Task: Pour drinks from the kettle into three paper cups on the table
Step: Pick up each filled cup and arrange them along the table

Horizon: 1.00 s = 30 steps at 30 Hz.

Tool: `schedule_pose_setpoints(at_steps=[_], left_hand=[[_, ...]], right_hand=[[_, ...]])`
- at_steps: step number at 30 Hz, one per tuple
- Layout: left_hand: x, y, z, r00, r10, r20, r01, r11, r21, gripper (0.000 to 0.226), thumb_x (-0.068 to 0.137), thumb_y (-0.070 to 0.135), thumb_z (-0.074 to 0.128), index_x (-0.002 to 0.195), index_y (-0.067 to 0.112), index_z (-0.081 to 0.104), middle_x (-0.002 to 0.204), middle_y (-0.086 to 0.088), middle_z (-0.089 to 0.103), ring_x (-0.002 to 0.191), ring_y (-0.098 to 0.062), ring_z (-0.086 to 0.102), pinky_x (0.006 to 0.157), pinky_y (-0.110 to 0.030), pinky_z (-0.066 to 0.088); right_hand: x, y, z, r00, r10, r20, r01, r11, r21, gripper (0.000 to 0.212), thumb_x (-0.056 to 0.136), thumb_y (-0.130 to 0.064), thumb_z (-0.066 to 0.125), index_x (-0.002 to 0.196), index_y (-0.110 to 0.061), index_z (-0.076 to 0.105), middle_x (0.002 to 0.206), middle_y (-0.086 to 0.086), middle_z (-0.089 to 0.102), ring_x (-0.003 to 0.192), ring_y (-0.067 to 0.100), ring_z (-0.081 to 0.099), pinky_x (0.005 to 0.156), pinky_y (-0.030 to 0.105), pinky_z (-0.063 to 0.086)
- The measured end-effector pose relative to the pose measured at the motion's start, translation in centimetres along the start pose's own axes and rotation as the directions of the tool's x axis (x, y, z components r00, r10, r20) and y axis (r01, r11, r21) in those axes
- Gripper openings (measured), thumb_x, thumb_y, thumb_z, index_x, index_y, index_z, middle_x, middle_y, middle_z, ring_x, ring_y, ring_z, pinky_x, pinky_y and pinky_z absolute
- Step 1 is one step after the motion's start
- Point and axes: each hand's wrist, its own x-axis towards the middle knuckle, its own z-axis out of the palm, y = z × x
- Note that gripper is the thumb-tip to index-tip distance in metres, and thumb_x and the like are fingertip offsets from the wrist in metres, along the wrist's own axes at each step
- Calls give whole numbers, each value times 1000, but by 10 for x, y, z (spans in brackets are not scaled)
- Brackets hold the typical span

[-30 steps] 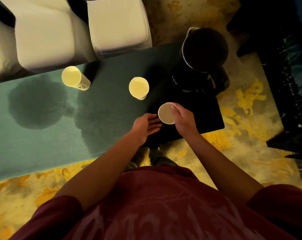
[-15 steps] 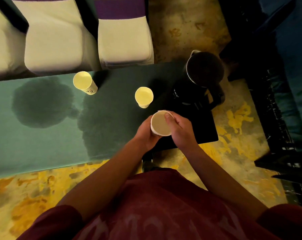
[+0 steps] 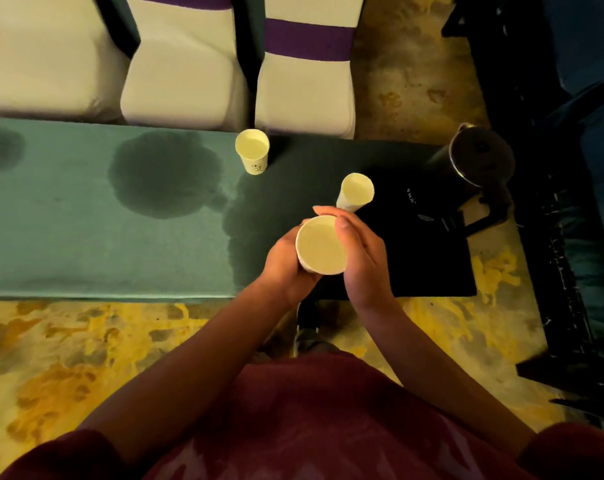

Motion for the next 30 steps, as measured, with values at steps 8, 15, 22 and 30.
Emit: schedule_pose_setpoints(at_steps=[8,15,22,30], left_hand=[[-40,46,-67,995,16,-98,-22,998,-64,22,101,15,46,85,9,61,61,-8,66,51,-19,66,45,-23,53],[-40,95,-112,982,44,-181,-69,988,-136,23,101,22,44,90,11,60,79,-10,60,63,-21,63,46,-23,53],[-21,153,-132,974,98,-202,-132,978,-160,24,102,17,40,91,9,60,77,-11,60,65,-21,61,46,-22,53],[20,214,-135,968,170,-184,-196,971,-135,26,102,13,38,90,9,60,73,-9,64,66,-20,63,52,-23,54]], right_hand=[[-22,7,93,996,17,90,-33,984,175,36,105,-19,40,121,-2,68,111,17,76,111,33,70,97,32,53],[-7,9,160,984,62,166,-89,983,162,39,102,-27,42,112,-6,72,112,13,76,110,27,70,91,25,52],[39,12,206,973,40,228,-61,995,83,35,108,-19,39,112,-8,72,110,5,77,103,17,71,88,24,53],[107,13,246,961,-40,274,29,999,42,32,107,-22,41,105,-21,72,107,0,78,104,19,72,94,37,53]])
